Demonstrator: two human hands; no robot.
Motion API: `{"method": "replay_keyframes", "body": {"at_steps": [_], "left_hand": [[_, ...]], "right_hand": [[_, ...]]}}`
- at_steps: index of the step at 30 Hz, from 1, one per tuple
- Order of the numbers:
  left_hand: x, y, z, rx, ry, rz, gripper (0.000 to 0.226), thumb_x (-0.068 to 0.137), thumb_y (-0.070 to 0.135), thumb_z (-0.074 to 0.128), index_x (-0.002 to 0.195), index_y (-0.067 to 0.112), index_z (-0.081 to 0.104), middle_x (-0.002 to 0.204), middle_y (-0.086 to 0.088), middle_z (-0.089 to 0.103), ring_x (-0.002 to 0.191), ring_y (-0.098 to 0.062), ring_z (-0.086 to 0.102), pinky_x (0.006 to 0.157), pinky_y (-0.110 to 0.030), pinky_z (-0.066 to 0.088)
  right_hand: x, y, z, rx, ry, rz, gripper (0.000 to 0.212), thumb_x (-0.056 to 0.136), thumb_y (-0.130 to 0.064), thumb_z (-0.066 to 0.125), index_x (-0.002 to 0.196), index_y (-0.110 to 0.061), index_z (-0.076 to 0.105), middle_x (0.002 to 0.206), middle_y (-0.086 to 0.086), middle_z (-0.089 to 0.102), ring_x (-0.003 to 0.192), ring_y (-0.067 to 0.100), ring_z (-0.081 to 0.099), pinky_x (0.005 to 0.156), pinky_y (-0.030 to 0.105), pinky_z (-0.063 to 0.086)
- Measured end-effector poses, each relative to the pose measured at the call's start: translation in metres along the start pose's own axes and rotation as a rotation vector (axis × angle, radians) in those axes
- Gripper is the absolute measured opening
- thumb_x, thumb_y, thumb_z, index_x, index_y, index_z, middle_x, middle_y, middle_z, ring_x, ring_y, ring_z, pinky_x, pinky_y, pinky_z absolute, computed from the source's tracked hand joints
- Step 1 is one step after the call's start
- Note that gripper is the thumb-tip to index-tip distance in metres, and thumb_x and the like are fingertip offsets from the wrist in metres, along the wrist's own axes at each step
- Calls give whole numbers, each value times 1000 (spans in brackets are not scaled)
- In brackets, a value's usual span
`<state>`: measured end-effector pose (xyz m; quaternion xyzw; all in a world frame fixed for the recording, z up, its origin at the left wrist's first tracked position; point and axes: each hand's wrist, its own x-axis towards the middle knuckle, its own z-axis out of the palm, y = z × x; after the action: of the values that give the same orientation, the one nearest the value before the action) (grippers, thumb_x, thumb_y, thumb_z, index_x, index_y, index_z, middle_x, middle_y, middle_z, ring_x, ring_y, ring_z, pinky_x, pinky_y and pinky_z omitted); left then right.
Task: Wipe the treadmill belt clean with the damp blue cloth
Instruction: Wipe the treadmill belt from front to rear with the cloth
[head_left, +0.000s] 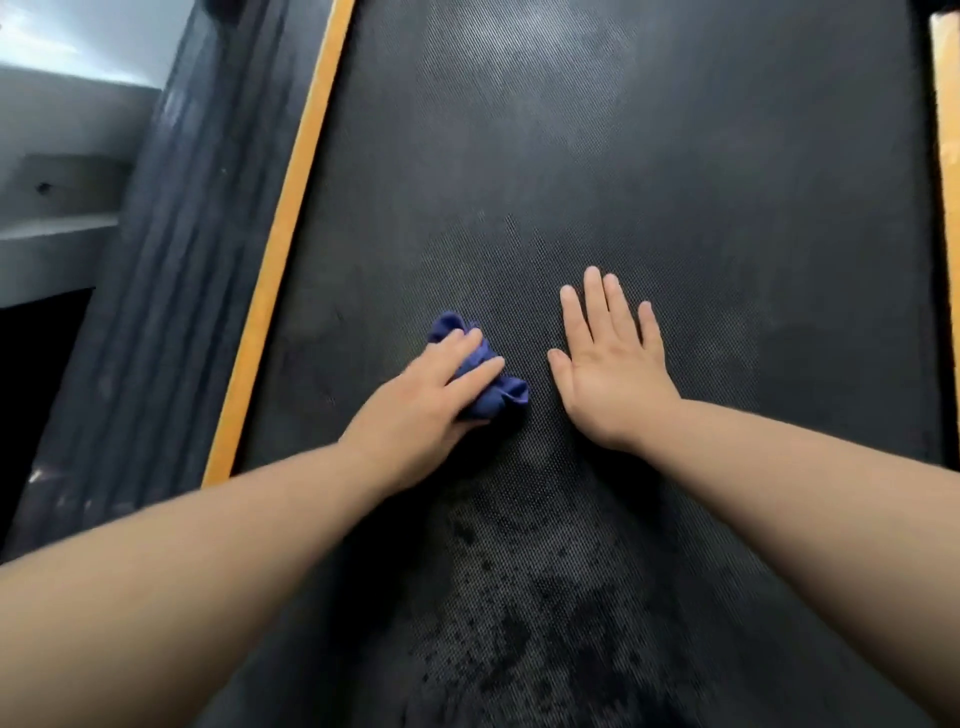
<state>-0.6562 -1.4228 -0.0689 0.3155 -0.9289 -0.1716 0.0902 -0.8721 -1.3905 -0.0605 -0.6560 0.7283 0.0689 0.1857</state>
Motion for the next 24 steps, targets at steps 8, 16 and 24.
{"method": "replay_keyframes", "body": {"at_steps": [8,16,24], "left_hand": [[119,-56,-14,-29,195,-634,55,97,31,49,148,24,29,157,-17,3,145,-31,9,114,-32,15],[13,5,3,-132,-49,-89,50,78,19,66,128,15,60,143,-27,39,127,-45,43,101,-50,37],[121,-37,-17,-141,168,-585,58,86,22,62,138,14,37,148,-11,29,132,-30,36,102,-37,34]], "right_hand": [[0,-2,2,-1,-4,-21,65,98,-46,16,151,-19,-11,157,4,-24,143,20,-25,116,46,-12],[2,1,-3,6,-18,-4,65,99,-44,21,151,-18,-9,157,5,-24,143,21,-23,115,46,-12],[2,-2,2,-14,2,6,64,99,-44,17,150,-18,-13,156,5,-25,143,21,-24,116,47,-12]]}}
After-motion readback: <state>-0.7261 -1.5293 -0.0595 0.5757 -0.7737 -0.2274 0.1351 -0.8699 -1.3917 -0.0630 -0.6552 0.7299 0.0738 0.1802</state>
